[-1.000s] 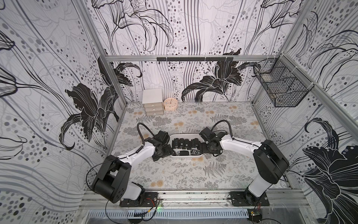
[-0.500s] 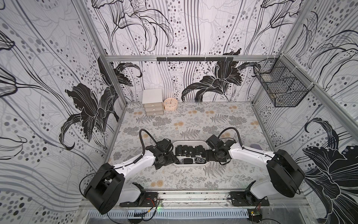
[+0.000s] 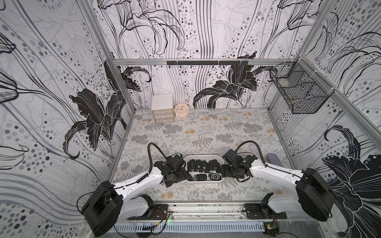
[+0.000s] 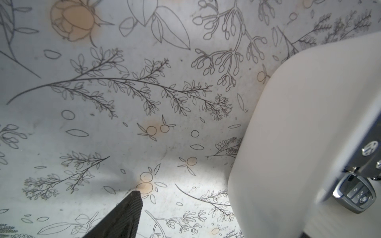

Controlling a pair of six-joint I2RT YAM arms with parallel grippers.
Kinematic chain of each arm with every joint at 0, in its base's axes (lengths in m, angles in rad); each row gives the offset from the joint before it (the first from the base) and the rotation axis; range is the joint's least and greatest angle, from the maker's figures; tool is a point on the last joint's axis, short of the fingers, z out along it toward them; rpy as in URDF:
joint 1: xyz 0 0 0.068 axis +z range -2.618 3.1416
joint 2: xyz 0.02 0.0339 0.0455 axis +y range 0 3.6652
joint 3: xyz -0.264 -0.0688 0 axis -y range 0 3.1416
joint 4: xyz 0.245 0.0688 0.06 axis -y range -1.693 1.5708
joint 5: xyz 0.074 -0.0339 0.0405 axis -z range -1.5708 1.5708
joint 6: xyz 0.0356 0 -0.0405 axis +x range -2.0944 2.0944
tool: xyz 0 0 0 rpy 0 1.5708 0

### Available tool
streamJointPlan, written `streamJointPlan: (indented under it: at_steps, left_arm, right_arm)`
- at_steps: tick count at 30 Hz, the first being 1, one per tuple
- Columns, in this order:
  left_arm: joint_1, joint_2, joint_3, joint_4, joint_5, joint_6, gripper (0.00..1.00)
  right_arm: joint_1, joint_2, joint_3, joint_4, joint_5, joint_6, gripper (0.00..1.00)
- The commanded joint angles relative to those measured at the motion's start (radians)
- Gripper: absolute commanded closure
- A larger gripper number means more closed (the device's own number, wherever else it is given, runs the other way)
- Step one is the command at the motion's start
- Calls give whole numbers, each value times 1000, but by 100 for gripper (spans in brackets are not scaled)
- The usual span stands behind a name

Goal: Place the car key into the storage box
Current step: Move the storage box to the center of the board.

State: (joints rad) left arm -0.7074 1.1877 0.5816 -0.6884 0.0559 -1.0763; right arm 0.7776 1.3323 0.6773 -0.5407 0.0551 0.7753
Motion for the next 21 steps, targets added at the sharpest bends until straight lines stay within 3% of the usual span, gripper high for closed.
streamJointPlan:
  at_steps: [1,5,16,21]
  left_arm:
    - [8,-11,-10,-111,-93,-28,15]
    - [8,11,19,-118,-108,-10,15]
    - [8,-29,197,-173,-194,86,9]
    - [28,-28,296,-177,-247,157,4]
  right_arm:
    - [5,-20,-33,-103,25,20,17]
    - [9,-31,-26,-102,34,25,16]
    - [9,-108,77,-71,109,-51,0]
    - [9,-139,145,-72,240,-113,0]
